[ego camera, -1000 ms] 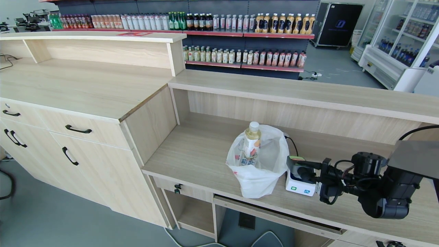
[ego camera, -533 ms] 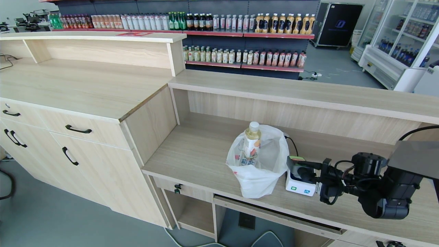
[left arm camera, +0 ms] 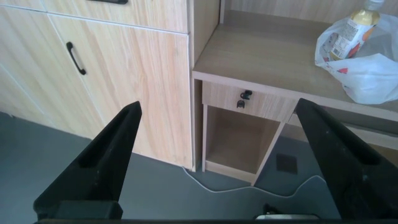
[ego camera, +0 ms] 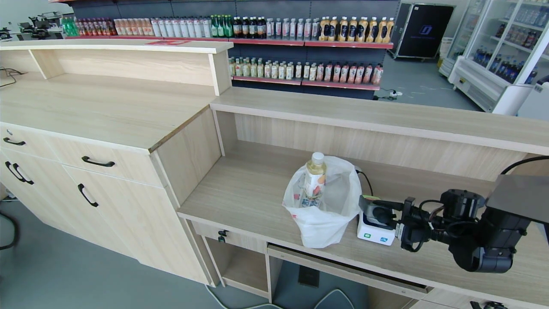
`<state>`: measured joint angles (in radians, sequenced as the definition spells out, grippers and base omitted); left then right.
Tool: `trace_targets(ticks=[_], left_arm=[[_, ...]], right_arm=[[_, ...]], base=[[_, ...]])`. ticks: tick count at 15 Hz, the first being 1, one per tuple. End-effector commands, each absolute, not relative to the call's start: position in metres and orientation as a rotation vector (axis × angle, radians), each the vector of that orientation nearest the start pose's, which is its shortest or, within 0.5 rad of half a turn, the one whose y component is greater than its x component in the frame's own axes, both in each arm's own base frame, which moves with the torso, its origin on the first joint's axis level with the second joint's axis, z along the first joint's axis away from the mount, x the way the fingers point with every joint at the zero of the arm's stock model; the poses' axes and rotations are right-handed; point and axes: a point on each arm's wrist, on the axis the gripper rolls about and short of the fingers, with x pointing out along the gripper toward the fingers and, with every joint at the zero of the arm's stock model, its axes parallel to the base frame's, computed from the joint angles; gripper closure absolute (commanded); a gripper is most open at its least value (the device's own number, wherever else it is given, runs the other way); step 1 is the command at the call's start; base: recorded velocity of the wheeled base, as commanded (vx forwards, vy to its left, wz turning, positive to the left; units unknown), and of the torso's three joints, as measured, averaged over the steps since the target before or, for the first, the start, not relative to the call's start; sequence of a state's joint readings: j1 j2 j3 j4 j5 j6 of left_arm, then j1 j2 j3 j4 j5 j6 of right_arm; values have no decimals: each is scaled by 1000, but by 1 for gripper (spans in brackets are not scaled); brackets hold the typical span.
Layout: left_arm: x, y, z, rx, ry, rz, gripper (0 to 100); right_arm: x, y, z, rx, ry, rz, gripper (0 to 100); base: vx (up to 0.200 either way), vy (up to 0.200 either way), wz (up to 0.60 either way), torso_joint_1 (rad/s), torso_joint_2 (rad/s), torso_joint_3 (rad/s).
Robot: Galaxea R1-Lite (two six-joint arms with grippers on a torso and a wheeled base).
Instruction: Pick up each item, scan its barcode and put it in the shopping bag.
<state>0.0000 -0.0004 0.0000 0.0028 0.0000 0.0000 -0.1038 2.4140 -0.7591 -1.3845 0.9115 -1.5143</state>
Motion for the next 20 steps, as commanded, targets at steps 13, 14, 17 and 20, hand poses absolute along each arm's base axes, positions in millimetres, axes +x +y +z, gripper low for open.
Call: trace_targets(ticks=[13, 14, 17, 20], left_arm=[[-23, 0, 75, 0, 3, 0, 0], [-23, 0, 75, 0, 3, 0, 0], [-23, 0, 75, 0, 3, 0, 0], [-23, 0, 75, 0, 3, 0, 0]], right_arm=[[219, -152, 175, -470, 293, -56, 100], [217, -155, 177, -470, 294, -82, 100], [215, -157, 184, -483, 268, -102, 100], [218, -151, 187, -474, 252, -76, 100]], base=[[0, 0, 0, 0, 0, 0], [0, 0, 0, 0, 0, 0], [0, 0, 0, 0, 0, 0], [0, 0, 0, 0, 0, 0]])
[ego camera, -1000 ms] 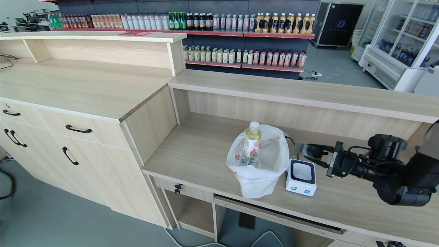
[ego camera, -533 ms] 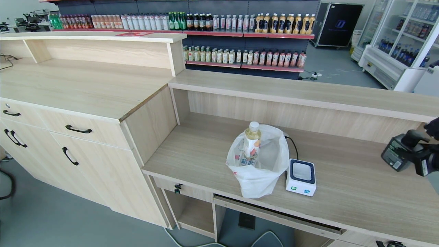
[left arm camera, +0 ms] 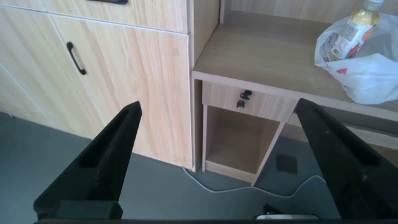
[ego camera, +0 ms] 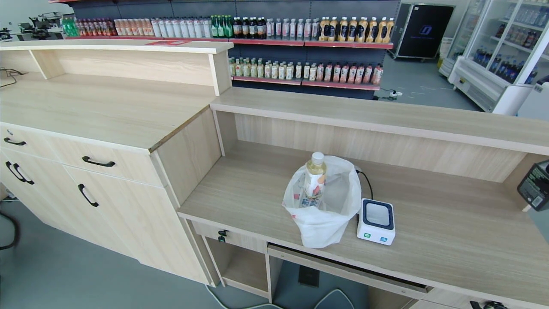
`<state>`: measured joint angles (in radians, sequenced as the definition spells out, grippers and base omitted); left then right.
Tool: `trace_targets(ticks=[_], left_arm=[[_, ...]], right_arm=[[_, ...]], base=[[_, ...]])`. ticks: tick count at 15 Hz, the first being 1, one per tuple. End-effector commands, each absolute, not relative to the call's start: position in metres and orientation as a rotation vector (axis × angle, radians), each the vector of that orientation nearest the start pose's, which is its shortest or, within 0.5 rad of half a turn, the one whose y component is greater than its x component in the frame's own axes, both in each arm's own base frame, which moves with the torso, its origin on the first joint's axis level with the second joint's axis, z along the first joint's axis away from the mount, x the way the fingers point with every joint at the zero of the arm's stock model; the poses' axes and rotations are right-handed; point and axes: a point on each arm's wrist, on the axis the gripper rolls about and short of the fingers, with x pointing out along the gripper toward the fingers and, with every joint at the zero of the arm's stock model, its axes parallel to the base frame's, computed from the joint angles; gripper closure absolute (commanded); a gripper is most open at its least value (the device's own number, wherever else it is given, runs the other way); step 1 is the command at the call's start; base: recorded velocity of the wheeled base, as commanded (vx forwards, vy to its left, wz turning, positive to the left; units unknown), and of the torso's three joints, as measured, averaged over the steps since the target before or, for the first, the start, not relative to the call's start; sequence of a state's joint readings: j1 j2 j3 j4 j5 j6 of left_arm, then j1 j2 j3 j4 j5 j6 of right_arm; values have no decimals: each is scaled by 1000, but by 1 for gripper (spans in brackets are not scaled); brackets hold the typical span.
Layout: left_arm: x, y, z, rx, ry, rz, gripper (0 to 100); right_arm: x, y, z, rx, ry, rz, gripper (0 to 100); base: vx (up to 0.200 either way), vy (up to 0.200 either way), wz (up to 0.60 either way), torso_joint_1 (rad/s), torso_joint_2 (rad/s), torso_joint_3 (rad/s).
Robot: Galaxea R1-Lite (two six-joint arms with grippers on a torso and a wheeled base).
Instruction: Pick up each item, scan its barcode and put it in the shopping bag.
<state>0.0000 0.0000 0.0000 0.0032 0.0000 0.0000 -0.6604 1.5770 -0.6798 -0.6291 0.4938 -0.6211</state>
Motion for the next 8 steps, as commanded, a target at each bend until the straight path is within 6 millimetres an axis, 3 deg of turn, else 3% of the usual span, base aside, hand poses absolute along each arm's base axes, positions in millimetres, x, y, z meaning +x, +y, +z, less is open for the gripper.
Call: trace_targets(ticks=[1, 5, 7, 8], left_arm=[[-23, 0, 75, 0, 3, 0, 0], [-23, 0, 75, 0, 3, 0, 0], [-23, 0, 75, 0, 3, 0, 0], [-23, 0, 75, 0, 3, 0, 0]], right_arm=[[223, -144, 188, -451, 234, -42, 100], [254, -92, 194, -432, 145, 36, 100], [271, -57, 185, -387, 149, 80, 100], [276, -43, 176, -346, 167, 132, 100]], base=[[0, 0, 600, 7, -2, 2], [0, 0, 600, 2, 4, 4], [0, 0, 600, 5, 7, 0], [0, 0, 0, 0, 0, 0]])
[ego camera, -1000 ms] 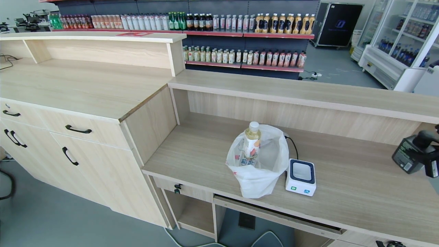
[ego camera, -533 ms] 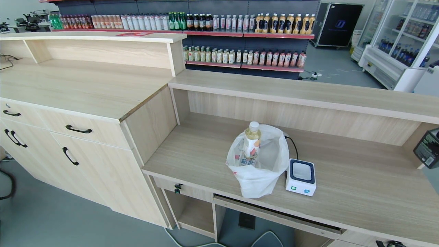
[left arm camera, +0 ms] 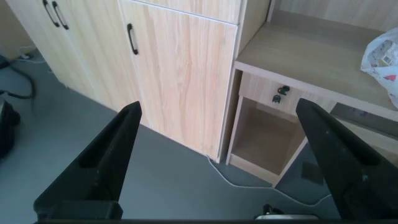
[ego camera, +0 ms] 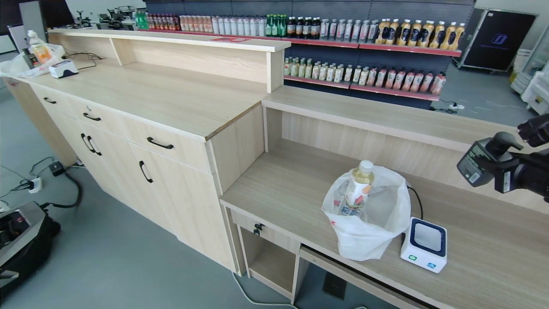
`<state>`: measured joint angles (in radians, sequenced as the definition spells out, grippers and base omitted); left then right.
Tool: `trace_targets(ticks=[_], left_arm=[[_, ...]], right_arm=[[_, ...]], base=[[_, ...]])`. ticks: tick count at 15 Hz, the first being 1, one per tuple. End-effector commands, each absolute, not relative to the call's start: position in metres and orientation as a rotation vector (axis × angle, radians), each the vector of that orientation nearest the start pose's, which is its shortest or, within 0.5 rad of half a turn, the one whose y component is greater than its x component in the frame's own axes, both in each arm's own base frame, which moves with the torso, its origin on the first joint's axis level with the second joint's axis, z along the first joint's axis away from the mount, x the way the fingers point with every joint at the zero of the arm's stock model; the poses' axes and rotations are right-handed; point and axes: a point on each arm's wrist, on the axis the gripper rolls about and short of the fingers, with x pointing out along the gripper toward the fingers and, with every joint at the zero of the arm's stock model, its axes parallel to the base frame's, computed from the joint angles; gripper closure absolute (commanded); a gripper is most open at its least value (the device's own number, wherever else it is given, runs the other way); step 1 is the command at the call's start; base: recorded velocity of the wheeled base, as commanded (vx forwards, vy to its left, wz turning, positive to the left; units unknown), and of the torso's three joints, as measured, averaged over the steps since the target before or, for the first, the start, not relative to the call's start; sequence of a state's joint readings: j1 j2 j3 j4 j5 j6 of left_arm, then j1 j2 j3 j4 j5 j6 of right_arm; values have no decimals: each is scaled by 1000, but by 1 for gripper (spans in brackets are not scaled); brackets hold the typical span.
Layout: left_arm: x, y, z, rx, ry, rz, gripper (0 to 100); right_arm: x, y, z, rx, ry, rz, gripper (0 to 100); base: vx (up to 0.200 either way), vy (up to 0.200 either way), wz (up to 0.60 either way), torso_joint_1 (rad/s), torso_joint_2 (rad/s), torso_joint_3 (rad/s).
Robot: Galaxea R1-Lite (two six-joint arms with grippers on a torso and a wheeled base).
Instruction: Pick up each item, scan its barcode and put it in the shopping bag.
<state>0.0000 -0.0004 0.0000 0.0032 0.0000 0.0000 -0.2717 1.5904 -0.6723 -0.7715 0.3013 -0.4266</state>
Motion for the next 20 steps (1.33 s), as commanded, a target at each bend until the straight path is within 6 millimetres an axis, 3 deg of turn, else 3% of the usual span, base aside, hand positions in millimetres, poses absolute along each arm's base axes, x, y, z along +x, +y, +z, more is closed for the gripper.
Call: trace_targets(ticks=[1, 4, 10, 14, 20], left_arm=[[-23, 0, 75, 0, 3, 0, 0], [-23, 0, 75, 0, 3, 0, 0], [-23, 0, 75, 0, 3, 0, 0], [-23, 0, 75, 0, 3, 0, 0], [-23, 0, 75, 0, 3, 0, 0]], right_arm=[[279, -29, 164, -336, 202, 191, 100], [289, -9, 129, -315, 313, 284, 100], [320, -1, 74, -314, 383, 330, 100], [334, 4, 51, -314, 408, 350, 100], [346, 32, 25, -335, 396, 424, 100]], base=[[0, 0, 0, 0, 0, 0], [0, 0, 0, 0, 0, 0], [0, 0, 0, 0, 0, 0], [0, 0, 0, 0, 0, 0], [0, 0, 0, 0, 0, 0]])
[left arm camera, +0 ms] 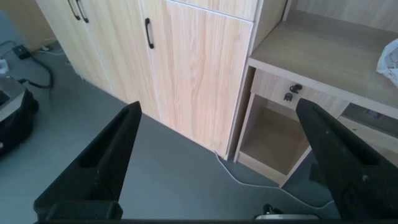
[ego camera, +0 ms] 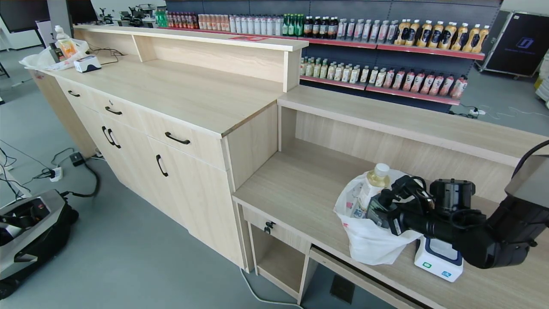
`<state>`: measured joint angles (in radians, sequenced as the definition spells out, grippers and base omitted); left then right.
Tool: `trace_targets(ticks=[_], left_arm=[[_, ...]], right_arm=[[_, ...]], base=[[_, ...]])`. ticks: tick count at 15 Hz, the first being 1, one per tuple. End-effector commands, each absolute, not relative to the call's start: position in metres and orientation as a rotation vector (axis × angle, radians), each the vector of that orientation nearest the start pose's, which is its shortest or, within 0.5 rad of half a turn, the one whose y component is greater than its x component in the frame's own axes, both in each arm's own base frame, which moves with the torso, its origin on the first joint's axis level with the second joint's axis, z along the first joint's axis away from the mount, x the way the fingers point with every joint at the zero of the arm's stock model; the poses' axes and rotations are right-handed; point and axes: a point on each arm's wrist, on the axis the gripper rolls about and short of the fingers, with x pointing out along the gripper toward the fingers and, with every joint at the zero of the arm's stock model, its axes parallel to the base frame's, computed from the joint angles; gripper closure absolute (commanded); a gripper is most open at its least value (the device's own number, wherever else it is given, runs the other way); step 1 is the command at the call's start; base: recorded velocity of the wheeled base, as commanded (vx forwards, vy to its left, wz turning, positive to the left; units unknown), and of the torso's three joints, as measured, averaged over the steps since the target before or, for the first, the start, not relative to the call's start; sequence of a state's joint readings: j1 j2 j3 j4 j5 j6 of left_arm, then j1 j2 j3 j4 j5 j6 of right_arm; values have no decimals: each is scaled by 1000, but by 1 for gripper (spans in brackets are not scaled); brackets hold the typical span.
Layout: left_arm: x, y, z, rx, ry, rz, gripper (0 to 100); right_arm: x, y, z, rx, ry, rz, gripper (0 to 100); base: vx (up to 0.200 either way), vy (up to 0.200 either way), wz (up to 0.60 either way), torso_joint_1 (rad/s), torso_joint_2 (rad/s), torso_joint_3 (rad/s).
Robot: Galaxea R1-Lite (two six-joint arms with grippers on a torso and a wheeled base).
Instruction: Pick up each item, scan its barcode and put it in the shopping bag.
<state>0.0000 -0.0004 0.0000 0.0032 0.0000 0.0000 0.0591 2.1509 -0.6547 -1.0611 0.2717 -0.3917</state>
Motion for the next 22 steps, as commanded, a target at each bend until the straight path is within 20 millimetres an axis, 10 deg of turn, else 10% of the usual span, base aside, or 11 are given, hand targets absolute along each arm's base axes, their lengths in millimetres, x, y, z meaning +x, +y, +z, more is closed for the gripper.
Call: trace_targets(ticks=[1, 22], left_arm=[[-23, 0, 75, 0, 3, 0, 0], [-23, 0, 75, 0, 3, 0, 0]], right_arm=[[347, 33, 21, -335, 405, 429, 100], [341, 13, -2, -293, 472, 384, 100]], base=[[0, 0, 0, 0, 0, 0], [0, 0, 0, 0, 0, 0]])
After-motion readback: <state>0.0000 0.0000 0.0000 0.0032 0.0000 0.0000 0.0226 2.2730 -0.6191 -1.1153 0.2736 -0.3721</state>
